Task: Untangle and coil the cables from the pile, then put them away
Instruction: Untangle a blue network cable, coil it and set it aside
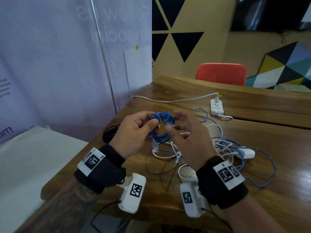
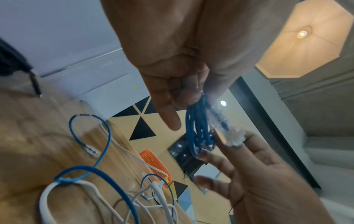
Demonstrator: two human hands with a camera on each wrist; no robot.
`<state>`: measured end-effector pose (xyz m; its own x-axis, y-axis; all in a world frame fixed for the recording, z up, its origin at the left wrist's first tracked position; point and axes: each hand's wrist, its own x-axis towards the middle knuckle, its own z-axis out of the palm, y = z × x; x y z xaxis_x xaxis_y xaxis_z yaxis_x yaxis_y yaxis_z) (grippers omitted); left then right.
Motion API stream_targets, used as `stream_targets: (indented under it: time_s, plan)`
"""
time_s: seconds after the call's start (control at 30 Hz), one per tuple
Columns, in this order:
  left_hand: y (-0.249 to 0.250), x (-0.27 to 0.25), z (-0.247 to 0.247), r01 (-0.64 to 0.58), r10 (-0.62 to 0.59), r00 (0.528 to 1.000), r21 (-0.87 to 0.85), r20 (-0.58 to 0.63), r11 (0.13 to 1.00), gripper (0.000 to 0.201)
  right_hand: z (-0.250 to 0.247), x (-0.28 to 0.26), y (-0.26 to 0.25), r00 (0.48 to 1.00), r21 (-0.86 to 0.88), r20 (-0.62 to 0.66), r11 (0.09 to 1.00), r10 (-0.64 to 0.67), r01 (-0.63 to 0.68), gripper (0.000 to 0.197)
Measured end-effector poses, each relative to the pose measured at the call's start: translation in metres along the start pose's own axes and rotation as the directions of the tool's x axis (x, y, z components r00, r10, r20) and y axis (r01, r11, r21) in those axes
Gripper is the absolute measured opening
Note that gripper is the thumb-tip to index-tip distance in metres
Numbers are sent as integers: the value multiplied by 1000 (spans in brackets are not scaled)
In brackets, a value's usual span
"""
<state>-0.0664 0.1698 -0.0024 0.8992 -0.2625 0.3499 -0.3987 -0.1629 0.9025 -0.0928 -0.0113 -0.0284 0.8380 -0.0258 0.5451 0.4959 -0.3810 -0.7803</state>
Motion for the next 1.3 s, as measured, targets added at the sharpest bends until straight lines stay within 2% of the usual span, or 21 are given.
stream_targets:
  time_s: [0.03,0.07,0.1,0.17,0.27,0.3,0.37,0.43,0.47,0.53,0.63,0.7,0.77,0.83,0.9,0.97,1.07,1.17,1.3]
  plan:
    - [0,1,1,-16,16,1000,24,-20,1000,18,-2,2,1,992,-221,-56,970,-113,98,20]
    - [0,3,2,-38,41,998,59,-43,998,17,-3,4,1,974,-409,-57,895,-218,176,14]
    - [-1,4,3,-62,70,995,102,-68,993,16,-3,7,-1,965,-532,-14,819,-262,215,14]
    - [-6,10,2,-86,106,989,176,-106,981,15,-1,13,-7,975,-621,107,753,-193,217,20]
    - [-18,20,-7,-29,51,990,170,-129,985,12,2,23,-10,963,-509,270,846,-20,160,31]
    - [-21,23,-12,-2,20,991,132,-131,991,12,0,26,-11,952,-410,306,906,23,109,35]
    - [-23,26,-24,19,-13,993,57,-114,998,13,-4,29,-12,939,-84,333,994,88,-63,41]
    - [-20,27,-35,11,-9,997,24,-79,1000,12,-7,29,-14,924,231,356,944,142,-234,37]
    - [-17,25,-40,4,-3,998,18,-62,1000,12,-9,29,-17,917,313,370,910,148,-273,32]
    - [-16,20,-48,15,-15,999,-2,-45,1000,17,-11,30,-22,909,356,395,890,132,-284,30]
    - [-26,10,-61,89,-88,996,10,-33,996,29,-2,36,-24,876,245,461,928,143,-280,37]
    - [-37,1,-73,156,-154,987,53,-34,986,31,17,43,-18,828,160,514,924,224,-349,39]
    - [-48,-8,-85,269,-267,962,38,-55,962,25,46,48,-10,779,45,541,915,316,-402,30]
    - [-55,-19,-96,399,-398,915,3,-66,917,19,78,50,-7,743,-62,556,911,371,-408,16]
    - [-61,-27,-107,501,-498,863,18,-86,865,16,106,50,-8,691,-121,593,894,414,-431,19]
    - [-69,-34,-120,577,-564,815,87,-135,812,16,129,49,-10,613,-154,659,876,436,-457,26]
    - [-80,-40,-140,651,-618,757,172,-211,739,16,156,47,-13,534,-238,711,871,458,-430,36]
    - [-86,-44,-151,693,-634,720,241,-282,680,17,179,44,-13,467,-294,739,856,486,-425,43]
    - [-88,-44,-156,732,-661,680,253,-318,632,14,193,46,-10,455,-335,718,835,526,-437,53]
